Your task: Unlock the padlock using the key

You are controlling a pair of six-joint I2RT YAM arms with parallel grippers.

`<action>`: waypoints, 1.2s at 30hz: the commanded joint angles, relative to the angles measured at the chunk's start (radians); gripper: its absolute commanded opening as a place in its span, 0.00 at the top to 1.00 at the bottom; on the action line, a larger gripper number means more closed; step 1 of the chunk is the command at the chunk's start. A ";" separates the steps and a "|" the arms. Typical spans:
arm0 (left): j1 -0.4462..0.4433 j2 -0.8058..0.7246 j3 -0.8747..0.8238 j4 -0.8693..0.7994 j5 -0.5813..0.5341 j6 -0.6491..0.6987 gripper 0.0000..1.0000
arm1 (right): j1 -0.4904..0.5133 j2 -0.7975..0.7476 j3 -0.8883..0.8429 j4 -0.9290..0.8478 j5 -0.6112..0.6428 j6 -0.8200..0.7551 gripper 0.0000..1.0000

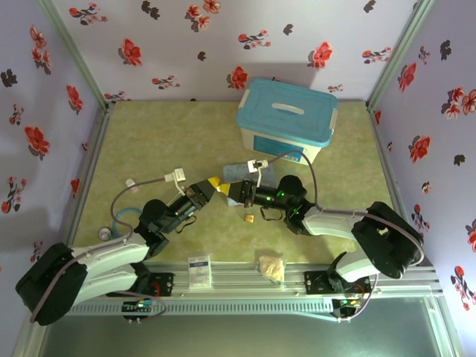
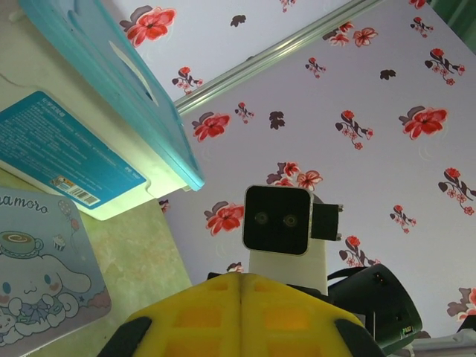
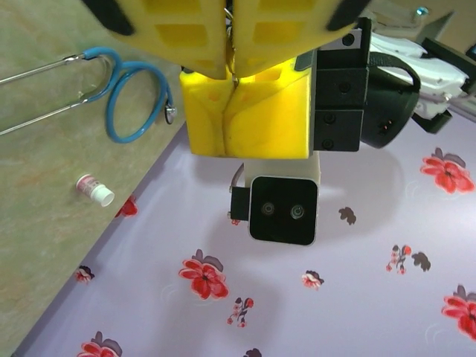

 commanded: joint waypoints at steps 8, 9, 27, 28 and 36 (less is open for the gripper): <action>0.007 0.026 -0.005 0.033 -0.031 0.004 1.00 | -0.009 -0.038 -0.035 0.030 0.035 -0.026 0.99; 0.007 0.030 -0.002 0.035 -0.028 0.002 1.00 | -0.010 -0.041 -0.031 0.018 0.030 -0.028 0.96; 0.005 0.055 0.023 0.048 -0.027 -0.017 1.00 | -0.007 0.004 -0.029 0.070 -0.008 0.003 0.73; 0.005 0.054 0.023 0.053 -0.027 -0.018 1.00 | -0.007 0.007 -0.028 0.068 -0.008 0.000 0.71; 0.004 0.058 0.025 0.063 -0.030 -0.028 1.00 | -0.007 0.021 -0.033 0.076 -0.007 -0.004 0.69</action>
